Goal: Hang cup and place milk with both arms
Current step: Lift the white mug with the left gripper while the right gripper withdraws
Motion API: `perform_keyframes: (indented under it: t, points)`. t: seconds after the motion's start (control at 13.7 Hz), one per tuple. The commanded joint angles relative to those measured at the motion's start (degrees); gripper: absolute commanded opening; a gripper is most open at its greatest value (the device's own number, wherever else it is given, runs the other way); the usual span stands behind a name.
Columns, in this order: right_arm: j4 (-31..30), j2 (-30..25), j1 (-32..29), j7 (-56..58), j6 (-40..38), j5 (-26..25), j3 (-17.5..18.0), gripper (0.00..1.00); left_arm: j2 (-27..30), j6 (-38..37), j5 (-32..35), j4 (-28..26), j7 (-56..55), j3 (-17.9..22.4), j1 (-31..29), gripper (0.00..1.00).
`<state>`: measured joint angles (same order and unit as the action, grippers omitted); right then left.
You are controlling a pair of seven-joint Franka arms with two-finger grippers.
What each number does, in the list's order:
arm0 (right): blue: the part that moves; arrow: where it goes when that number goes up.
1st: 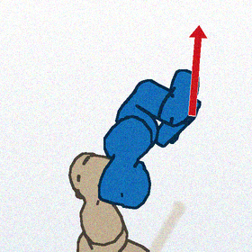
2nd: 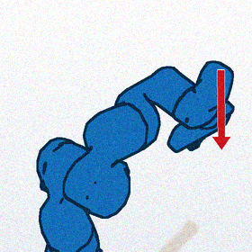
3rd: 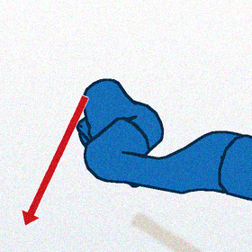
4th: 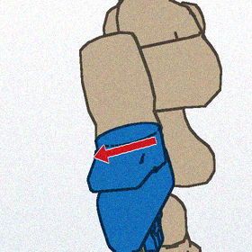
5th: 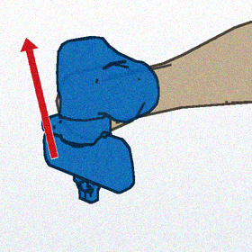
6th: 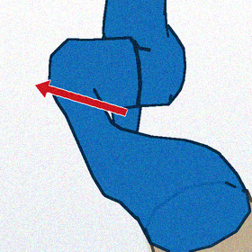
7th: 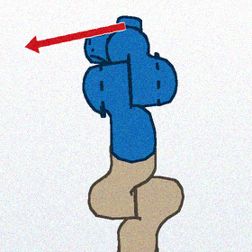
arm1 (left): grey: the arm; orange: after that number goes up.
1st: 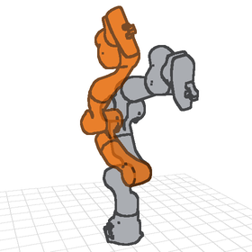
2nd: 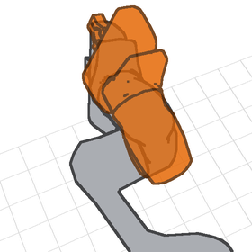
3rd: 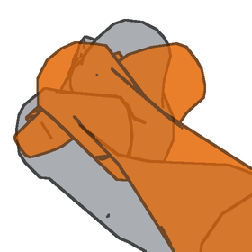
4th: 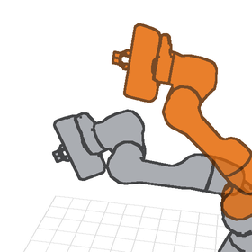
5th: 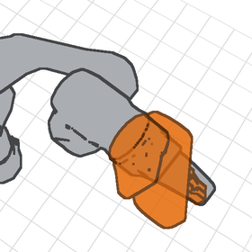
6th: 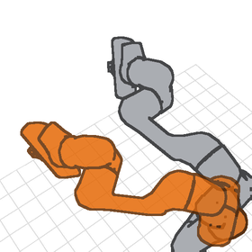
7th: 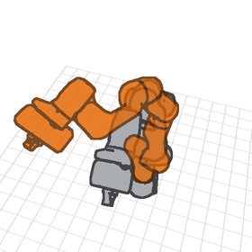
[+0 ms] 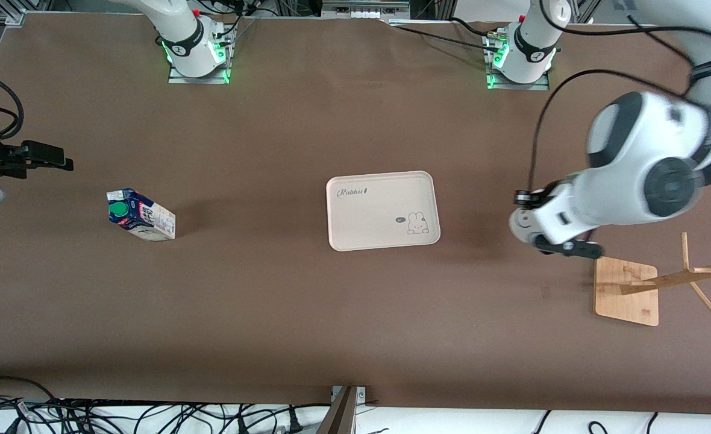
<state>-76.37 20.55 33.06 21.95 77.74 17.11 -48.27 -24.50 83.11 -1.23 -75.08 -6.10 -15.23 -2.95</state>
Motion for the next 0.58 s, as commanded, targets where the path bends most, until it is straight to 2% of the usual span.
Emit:
perform_keyframes:
  t: [0.0, 0.15, 0.29, 0.44, 0.51]
  points:
    - [0.78, -2.35, -1.5, -0.33, -0.75, -3.46, 3.95, 1.0, -0.64, -8.12, 1.4, 7.83, 0.9, 0.54, -2.84, 0.0]
    - [0.52, -4.55, -7.19, -3.3, -0.31, -11.88, 14.38, 1.0, -0.29, -8.49, 2.9, 8.19, 6.5, 0.37, -7.49, 0.0]
    - [0.34, -6.75, -15.36, -8.48, 0.48, -13.85, 25.71, 1.0, -0.28, -8.49, 2.99, 8.2, 11.18, 0.55, -10.58, 0.0]
    - [0.08, -8.59, -26.23, -9.03, 0.57, -16.31, 37.92, 1.0, -0.37, -8.23, 3.34, 8.2, 15.13, 0.55, -12.87, 0.0]
    - [-0.09, -9.21, -30.99, -9.21, 0.57, -17.54, 42.34, 1.0, -0.46, -7.88, 3.69, 8.28, 16.45, 0.64, -13.05, 0.0]
